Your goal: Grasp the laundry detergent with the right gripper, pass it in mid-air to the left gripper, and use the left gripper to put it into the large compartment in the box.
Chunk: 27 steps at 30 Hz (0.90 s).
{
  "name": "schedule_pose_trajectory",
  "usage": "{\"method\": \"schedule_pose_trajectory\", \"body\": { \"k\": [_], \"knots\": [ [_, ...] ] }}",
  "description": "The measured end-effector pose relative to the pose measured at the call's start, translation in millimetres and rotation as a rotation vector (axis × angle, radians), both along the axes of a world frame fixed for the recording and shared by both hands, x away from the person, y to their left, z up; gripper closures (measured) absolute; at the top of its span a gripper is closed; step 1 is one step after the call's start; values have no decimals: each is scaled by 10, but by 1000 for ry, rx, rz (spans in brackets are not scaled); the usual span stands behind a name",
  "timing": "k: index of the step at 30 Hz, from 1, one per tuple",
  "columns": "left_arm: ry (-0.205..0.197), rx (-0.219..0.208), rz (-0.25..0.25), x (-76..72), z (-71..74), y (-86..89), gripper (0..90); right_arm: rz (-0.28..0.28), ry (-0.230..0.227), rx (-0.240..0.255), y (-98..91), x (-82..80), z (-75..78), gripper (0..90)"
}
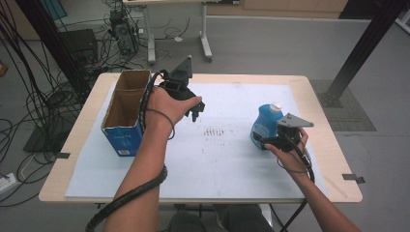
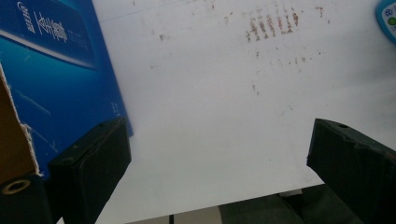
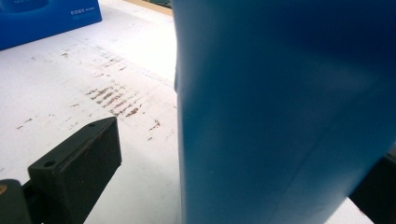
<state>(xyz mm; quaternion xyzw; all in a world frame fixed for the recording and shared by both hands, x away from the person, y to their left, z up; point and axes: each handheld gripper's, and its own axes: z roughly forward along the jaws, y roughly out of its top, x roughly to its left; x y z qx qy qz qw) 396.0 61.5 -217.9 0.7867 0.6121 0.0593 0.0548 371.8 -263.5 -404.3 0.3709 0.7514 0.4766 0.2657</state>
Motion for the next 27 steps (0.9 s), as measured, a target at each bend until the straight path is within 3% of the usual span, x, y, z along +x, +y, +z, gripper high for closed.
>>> {"method": "schedule_pose_trajectory", "body": {
  "k": [27],
  "knots": [
    [4,12,-5,6,12,-21,65,2,-3,-4,4,-7,-2,6]
  ]
}}
